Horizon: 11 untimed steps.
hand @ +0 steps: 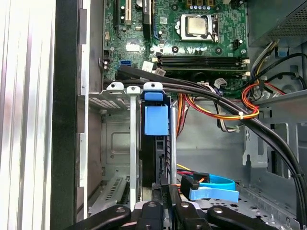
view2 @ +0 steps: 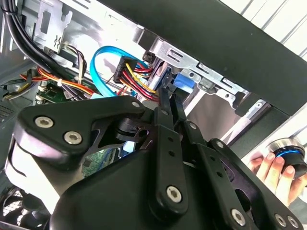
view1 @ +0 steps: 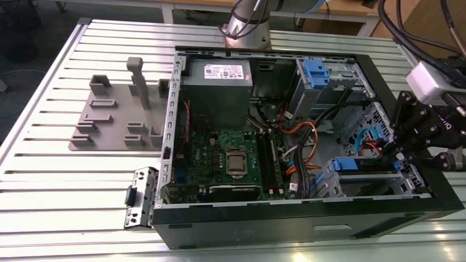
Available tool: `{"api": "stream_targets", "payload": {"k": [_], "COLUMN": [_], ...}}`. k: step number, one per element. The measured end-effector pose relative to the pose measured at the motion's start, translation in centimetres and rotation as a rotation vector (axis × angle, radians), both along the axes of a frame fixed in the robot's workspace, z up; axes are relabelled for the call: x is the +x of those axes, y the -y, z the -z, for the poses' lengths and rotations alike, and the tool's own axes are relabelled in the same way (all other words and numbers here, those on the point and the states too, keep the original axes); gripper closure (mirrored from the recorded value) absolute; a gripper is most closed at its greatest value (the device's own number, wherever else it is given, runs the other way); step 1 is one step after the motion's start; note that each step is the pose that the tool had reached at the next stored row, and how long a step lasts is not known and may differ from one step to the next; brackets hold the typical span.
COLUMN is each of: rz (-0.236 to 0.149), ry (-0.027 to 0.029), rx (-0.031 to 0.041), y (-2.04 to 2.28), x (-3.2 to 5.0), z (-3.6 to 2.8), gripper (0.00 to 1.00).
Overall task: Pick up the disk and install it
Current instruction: 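Insert the first disk wire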
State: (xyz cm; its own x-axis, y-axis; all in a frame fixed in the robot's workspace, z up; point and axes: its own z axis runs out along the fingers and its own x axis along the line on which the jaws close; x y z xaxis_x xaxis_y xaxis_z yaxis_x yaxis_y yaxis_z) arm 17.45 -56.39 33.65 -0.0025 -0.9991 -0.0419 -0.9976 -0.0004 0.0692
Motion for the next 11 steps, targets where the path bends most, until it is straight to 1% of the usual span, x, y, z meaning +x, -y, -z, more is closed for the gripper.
{"api": "stream_targets", "payload": {"k": [5,7,11], "rz": [0.000,0.000,0.000], "ry": [-0.0001,-0.0002,0.0001], "rx": [0.0004,0.0014,0.0005], "y": [-0.01,0.00,0.00], "x": [-0.14,-0.14,-0.19], "z": [0.13,0.30,0.49], "gripper": [0.84,0.84,0.84]}}
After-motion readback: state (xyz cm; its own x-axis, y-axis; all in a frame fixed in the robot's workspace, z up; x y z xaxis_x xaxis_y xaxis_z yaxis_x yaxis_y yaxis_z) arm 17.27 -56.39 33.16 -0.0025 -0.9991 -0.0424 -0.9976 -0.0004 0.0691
